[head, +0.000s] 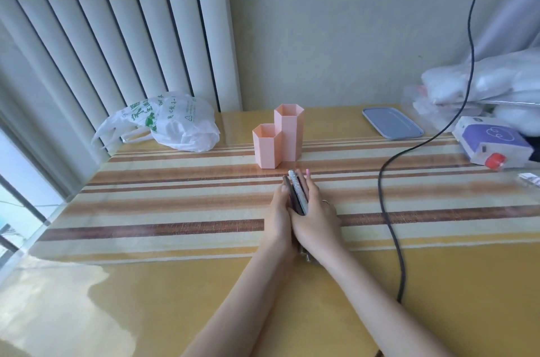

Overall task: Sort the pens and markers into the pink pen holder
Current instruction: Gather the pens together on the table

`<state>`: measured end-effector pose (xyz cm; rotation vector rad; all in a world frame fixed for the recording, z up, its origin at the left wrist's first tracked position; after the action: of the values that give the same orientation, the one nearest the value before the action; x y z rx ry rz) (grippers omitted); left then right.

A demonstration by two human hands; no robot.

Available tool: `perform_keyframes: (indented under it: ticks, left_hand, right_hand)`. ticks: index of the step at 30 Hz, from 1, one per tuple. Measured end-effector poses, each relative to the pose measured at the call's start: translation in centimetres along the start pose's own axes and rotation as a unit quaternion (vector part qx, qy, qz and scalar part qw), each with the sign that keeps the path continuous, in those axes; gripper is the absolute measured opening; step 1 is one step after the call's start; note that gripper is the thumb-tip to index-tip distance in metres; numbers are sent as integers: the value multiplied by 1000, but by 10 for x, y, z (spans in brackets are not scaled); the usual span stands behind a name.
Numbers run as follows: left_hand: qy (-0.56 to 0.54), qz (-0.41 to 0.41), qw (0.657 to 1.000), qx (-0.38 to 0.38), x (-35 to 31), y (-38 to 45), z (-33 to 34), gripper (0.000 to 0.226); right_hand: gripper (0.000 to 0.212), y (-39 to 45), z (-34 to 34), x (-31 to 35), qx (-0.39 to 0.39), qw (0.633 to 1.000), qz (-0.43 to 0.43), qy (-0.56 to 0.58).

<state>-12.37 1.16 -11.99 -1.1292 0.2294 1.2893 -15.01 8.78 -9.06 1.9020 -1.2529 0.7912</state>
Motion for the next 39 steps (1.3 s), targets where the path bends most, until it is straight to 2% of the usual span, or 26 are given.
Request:
perform_keyframes:
  ticks: [6, 9, 12, 14, 17, 20, 23, 25, 27, 30, 32, 33, 36, 39]
  left_hand:
    - [15, -41, 999, 15, 40, -13, 31, 32]
    - [30, -58, 997, 51, 59, -26, 46, 36]
    - [93, -15, 995, 34, 55, -34, 47, 40]
    - [154, 44, 987, 12, 44, -38, 47, 44]
    - [248, 131, 960, -18, 30, -51, 51, 43]
    - [342, 161, 925, -43, 26, -55, 54, 45]
    - [502, 158, 847, -69, 27, -49, 60, 48]
    - [554, 144, 817, -71, 29, -46, 58, 49]
    - [550, 139, 822, -47, 30, -49, 57, 48]
    - [443, 133, 886, -24, 22, -55, 49, 50]
    - [366, 172, 914, -41, 4, -55, 37, 51]
    - [349, 218, 909, -62, -10, -56, 31, 51]
    - [360, 339, 856, -150, -58, -51, 10, 52]
    - [404, 334, 822, -223, -97, -15, -8, 76]
  right_hand:
    - [78, -21, -37, -22, -15, 999, 28, 27]
    - [79, -37, -51, -31, -7, 999, 37, 6]
    - [79, -46, -55, -29, 18, 998, 27, -57]
    - [76, -48, -53, -29, 39, 994, 26, -99]
    - [67, -48, -52, -30, 69, 982, 6, -177]
    - [63, -48, -47, -37, 86, 977, 3, -197]
    - [60, -49, -48, -35, 78, 985, 8, -157]
    - [55, -52, -54, -35, 50, 995, 33, -77]
    - [53, -53, -57, -35, 32, 998, 47, -15]
    - [55, -52, -57, -31, 17, 999, 38, 20]
    - [54, -51, -62, -28, -4, 999, 26, 35]
    - [53, -50, -64, -26, -12, 999, 15, 31]
    - [49, -48, -61, -22, 8, 998, -31, -52]
    - [54, -45, -49, -24, 51, 982, -52, -173]
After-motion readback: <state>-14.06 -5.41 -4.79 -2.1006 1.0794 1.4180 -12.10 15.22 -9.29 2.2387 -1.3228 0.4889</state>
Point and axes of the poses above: each hand's wrist, its own y-axis towards the middle knuckle, its own z-axis out of the palm, x = y × z, the point moved 10 cm from there along y, towards the middle knuckle, and after that the axes turned 14 degrees about -z, right-handed, at the moved point
